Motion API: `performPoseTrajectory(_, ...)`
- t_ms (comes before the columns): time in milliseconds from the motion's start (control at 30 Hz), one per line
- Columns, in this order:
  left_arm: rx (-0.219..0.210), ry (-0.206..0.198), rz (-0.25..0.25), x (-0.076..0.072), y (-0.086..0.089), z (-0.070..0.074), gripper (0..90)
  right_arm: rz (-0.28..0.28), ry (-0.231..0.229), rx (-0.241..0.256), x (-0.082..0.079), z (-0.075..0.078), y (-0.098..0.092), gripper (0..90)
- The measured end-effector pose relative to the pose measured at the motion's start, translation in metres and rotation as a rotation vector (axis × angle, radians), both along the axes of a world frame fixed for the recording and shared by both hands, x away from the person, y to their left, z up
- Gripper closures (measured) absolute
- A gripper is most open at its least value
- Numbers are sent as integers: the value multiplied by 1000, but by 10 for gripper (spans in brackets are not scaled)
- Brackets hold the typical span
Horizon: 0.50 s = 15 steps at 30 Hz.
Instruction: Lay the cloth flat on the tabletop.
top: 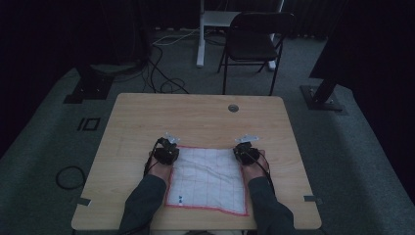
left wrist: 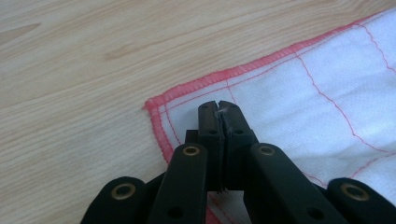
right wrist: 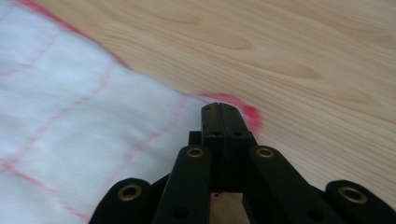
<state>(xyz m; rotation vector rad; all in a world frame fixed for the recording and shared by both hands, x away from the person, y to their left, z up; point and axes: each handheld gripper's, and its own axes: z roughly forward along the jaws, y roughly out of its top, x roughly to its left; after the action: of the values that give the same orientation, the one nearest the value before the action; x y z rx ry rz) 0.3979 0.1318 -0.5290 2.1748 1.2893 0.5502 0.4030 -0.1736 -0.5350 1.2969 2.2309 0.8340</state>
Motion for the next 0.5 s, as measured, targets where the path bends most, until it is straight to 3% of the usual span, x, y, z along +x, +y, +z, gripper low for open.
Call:
performPoseTrajectory(267,21,-12,47,15,-2,0,851,-31,2,-2,4,1,-6,900)
performPoseTrajectory(333,21,-18,59,18,-1,0,832,-25,-3,-8,5,1,-4,872)
performPoseTrajectory(500,17,-24,59,18,0,-1,828,10,-22,30,6,3,2,813)
